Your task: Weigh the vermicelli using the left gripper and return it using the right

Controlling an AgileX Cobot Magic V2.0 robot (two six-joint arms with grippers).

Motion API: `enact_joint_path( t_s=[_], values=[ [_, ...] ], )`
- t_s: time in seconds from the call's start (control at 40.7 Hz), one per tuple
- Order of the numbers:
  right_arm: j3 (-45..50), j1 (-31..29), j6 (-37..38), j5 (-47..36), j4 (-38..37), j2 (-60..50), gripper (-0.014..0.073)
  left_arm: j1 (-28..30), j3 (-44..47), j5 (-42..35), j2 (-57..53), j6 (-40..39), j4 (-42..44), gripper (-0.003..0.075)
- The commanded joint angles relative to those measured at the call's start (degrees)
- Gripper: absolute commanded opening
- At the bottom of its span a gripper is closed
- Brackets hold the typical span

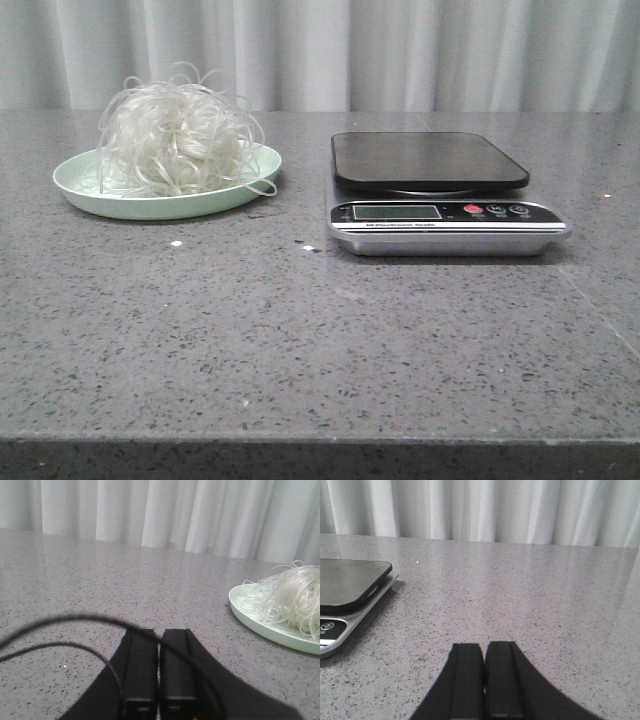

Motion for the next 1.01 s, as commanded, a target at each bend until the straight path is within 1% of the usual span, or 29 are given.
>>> enact_joint_path(
  t_s=[0.0,0.713,0.86,0.934,0.983],
  values=[
    [-0.5,-0.4,-0.1,-4.9,-0.5,-0.9,0.0151,0.1,0.4,-3.9,-1.2,-0.5,-0.4,0.0137],
    [-0.5,-0.4,-0.1,-4.9,-0.5,-0.9,0.0151,0.1,0.4,-5.0,-1.2,-0.5,-0.4,0.0137],
    [-0.5,-0.4,-0.1,-4.9,-0.5,-0.9,0.0151,0.1,0.4,-8.7,-1.2,-0.5,-0.4,0.0137],
    [-0.5,-0.4,-0.1,-4.9,-0.5,-0.9,0.0151,0.1,0.4,-11.4,-1.2,-0.5,-0.4,0.0137],
    [-0.5,-0.4,-0.1,-4.9,-0.5,-0.9,0.0151,0.1,0.4,-14.7,-1.2,-0.5,-0.4,0.0137]
  ],
)
